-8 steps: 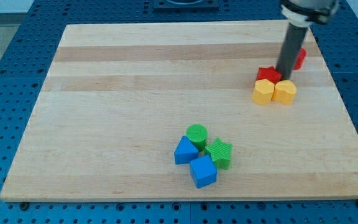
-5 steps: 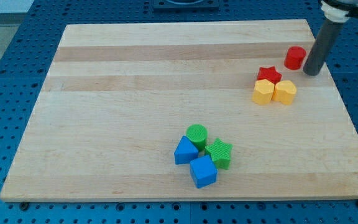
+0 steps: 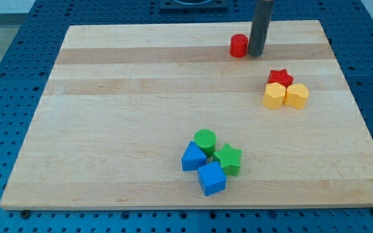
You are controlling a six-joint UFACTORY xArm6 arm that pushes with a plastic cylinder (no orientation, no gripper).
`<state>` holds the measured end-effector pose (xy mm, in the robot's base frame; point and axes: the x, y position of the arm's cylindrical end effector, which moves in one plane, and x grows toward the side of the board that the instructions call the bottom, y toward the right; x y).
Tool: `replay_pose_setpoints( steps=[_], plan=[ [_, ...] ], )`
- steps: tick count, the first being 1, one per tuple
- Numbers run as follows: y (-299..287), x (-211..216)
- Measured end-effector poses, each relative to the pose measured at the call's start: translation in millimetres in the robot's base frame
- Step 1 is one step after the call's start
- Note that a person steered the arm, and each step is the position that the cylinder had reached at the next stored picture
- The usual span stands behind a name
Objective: Push the red circle to the top right
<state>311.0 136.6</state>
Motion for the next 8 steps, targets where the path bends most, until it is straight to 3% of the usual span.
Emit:
replay_pose_setpoints(
  steps=[1,2,3,4,8],
  plan=[
    [6,58],
    [-107,55],
    [-155,11],
    [-119,-13],
    [2,-39]
  ],
)
